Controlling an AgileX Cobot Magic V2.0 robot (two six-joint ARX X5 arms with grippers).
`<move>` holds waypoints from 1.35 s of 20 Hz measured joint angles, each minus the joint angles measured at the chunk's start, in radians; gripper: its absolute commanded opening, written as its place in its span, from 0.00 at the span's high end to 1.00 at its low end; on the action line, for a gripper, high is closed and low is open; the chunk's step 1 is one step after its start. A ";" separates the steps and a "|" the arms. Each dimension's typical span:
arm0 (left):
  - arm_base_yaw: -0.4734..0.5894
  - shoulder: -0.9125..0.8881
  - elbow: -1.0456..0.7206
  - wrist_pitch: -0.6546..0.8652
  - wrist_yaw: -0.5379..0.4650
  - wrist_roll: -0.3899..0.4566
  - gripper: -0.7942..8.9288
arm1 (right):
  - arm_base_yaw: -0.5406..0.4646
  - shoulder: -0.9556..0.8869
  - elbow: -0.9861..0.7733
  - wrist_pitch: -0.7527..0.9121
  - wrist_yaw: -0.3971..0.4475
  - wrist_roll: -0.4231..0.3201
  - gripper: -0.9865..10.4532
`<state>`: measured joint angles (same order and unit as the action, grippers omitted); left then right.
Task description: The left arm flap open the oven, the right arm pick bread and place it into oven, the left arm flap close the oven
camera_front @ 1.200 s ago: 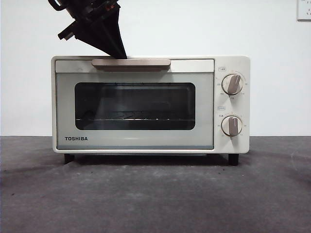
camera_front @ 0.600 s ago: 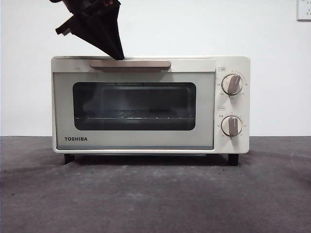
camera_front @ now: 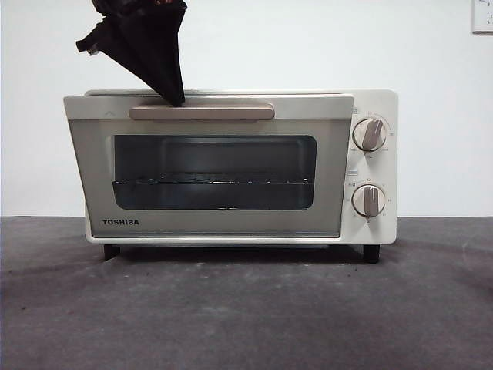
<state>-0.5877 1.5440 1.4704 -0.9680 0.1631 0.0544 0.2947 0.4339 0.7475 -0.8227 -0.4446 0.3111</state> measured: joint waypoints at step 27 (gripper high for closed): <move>-0.215 -0.208 -0.655 0.500 -0.108 -0.195 0.90 | 0.000 0.000 0.000 -0.002 0.004 -0.046 0.79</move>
<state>-0.8028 1.3357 0.8158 -0.4675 0.0551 -0.1410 0.2947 0.4339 0.7475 -0.8242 -0.4404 0.2653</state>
